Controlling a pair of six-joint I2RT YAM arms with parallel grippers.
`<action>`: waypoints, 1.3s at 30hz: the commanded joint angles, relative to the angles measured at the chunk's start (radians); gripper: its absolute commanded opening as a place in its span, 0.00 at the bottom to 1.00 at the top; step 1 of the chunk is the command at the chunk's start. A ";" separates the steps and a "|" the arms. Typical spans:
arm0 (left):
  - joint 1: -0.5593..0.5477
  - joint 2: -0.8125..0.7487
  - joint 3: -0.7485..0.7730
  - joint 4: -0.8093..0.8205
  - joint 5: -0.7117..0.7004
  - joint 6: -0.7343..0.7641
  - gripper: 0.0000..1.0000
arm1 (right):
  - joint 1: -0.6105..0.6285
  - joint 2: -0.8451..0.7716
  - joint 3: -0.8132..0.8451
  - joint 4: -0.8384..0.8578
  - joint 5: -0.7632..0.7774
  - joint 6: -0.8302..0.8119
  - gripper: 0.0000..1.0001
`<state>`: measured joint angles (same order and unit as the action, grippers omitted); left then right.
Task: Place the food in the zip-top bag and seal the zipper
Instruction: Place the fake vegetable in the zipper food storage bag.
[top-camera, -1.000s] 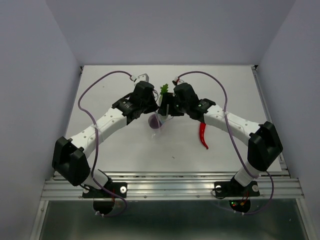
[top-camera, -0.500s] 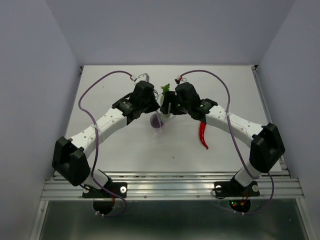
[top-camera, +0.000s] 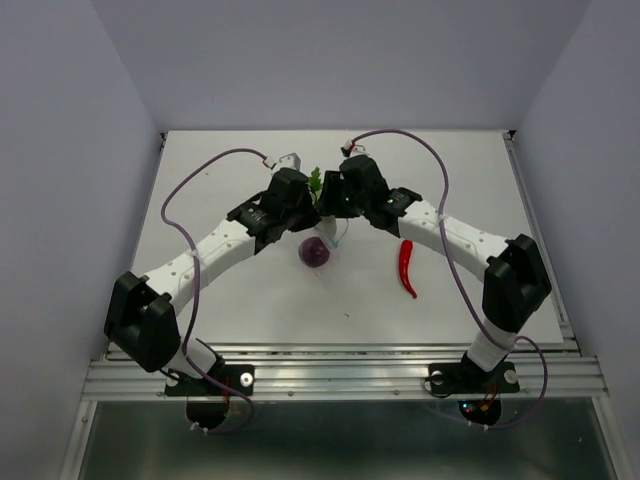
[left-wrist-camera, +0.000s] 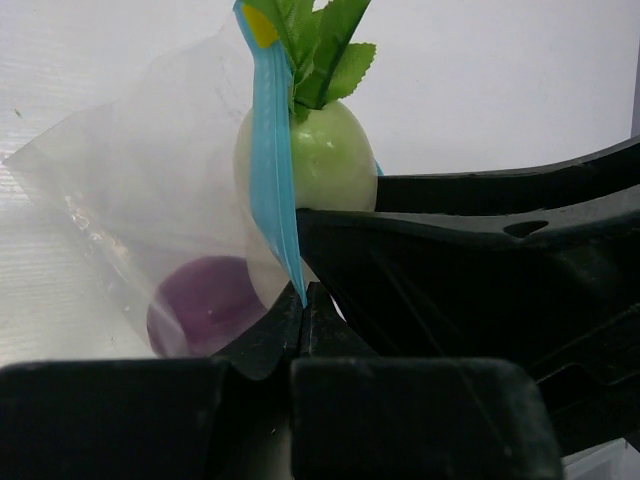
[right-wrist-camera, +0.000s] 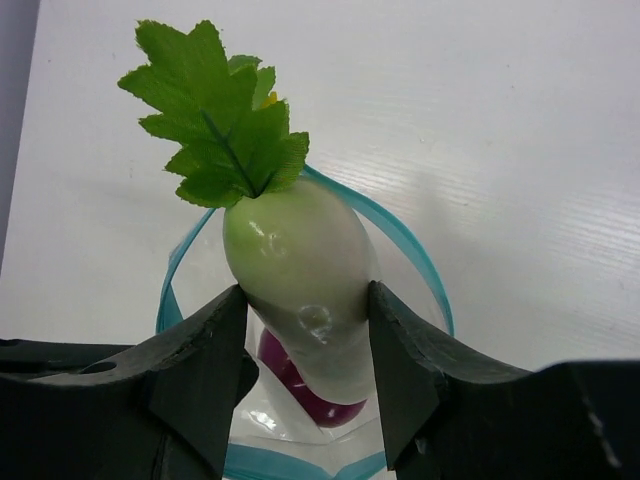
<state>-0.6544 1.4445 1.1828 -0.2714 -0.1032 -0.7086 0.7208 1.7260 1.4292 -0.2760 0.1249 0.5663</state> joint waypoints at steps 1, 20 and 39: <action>-0.007 -0.042 -0.034 0.074 0.014 -0.011 0.00 | 0.009 -0.014 -0.018 0.017 0.024 0.004 0.36; -0.008 -0.108 -0.140 0.198 0.016 0.032 0.00 | 0.009 -0.069 -0.108 -0.172 -0.384 -0.068 0.04; -0.019 -0.176 -0.190 0.251 0.063 0.052 0.00 | 0.019 0.004 -0.026 -0.141 -0.027 0.116 0.01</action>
<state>-0.6617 1.3392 1.0080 -0.0841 -0.0555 -0.6773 0.7288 1.7058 1.3369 -0.4267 -0.0402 0.5976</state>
